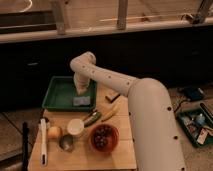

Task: Place sponge in tray

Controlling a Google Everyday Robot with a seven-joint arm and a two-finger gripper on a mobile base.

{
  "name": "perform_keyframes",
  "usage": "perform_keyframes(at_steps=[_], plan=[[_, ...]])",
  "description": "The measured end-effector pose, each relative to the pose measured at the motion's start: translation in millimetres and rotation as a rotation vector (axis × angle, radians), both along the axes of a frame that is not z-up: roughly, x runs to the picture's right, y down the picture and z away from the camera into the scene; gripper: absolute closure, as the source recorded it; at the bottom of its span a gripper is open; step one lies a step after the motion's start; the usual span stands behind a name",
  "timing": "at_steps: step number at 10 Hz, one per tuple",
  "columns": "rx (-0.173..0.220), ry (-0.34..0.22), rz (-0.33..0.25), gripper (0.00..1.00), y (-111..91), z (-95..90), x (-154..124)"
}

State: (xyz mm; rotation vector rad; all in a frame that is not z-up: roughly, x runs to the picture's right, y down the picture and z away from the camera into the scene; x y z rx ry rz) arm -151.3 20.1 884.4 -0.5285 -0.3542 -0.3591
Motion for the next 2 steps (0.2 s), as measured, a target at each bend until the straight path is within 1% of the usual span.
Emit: perform_keyframes(at_steps=[2], plan=[[-0.001,0.000,0.000,0.73,0.5,0.4,0.0]])
